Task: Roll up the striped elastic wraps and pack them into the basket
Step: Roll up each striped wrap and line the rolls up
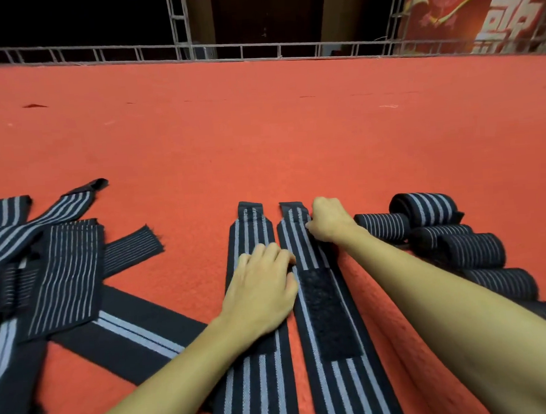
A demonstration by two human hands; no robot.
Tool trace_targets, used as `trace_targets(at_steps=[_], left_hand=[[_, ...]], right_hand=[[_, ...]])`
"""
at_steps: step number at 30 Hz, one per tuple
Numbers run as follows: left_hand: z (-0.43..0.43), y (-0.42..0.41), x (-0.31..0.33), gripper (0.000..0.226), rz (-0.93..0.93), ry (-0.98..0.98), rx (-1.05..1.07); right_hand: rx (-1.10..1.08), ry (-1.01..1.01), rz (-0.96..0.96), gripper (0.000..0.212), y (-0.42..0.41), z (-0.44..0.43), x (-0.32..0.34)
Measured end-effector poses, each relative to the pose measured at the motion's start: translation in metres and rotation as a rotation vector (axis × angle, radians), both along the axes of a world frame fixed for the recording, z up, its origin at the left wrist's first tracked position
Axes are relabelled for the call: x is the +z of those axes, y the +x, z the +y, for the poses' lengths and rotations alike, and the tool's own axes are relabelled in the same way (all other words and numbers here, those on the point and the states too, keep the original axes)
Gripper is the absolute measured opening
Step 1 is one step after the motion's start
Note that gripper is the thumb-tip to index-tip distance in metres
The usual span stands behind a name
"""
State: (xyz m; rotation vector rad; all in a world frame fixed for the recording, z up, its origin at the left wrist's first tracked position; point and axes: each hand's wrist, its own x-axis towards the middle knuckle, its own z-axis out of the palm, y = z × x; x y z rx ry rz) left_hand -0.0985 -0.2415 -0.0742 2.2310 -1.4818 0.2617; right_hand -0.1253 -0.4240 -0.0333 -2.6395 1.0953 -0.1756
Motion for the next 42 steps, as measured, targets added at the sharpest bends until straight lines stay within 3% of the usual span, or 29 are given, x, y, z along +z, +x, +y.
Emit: trace_targets(at_steps=[6,9,10,12,15,17,22,28,32,37,42], left_hand=[[-0.002,-0.001,0.026,0.026,0.043,0.162,0.022],[0.002,-0.013,0.04,0.053,0.043,0.286,0.036],[0.004,-0.018,0.042,0.064,0.098,0.301,0.038],[0.011,-0.031,0.05,0.077,0.432,0.236,0.041],[0.021,-0.043,0.062,0.052,0.926,0.07,-0.052],[0.032,-0.052,0.076,0.036,1.054,0.009,-0.128],[0.069,-0.077,0.115,0.024,1.218,-0.081,-0.301],[0.116,-0.086,0.152,0.032,1.512,-0.265,-0.501],[0.136,-0.073,0.142,0.031,1.544,-0.291,-0.453],[0.131,-0.047,0.095,0.026,1.449,-0.135,-0.234],[0.11,-0.007,0.058,0.029,1.008,0.088,0.012]], right_hand=[[-0.052,0.062,-0.234,0.013,-0.015,-0.002,0.015],[-0.014,0.13,-0.447,0.006,-0.032,0.008,0.042],[-0.018,0.184,-0.542,0.005,-0.038,0.013,0.053],[-0.017,0.444,-0.756,0.014,-0.053,0.025,0.073],[0.005,0.724,-0.953,0.018,-0.074,0.043,0.099],[0.005,0.788,-1.008,0.014,-0.088,0.054,0.113],[-0.061,0.833,-1.068,0.012,-0.112,0.083,0.136],[-0.085,0.92,-1.061,0.016,-0.113,0.11,0.151],[-0.077,0.865,-1.006,0.016,-0.098,0.125,0.142],[-0.11,0.797,-0.817,0.015,-0.071,0.116,0.099],[-0.129,0.859,-0.745,0.022,-0.052,0.1,0.058]])
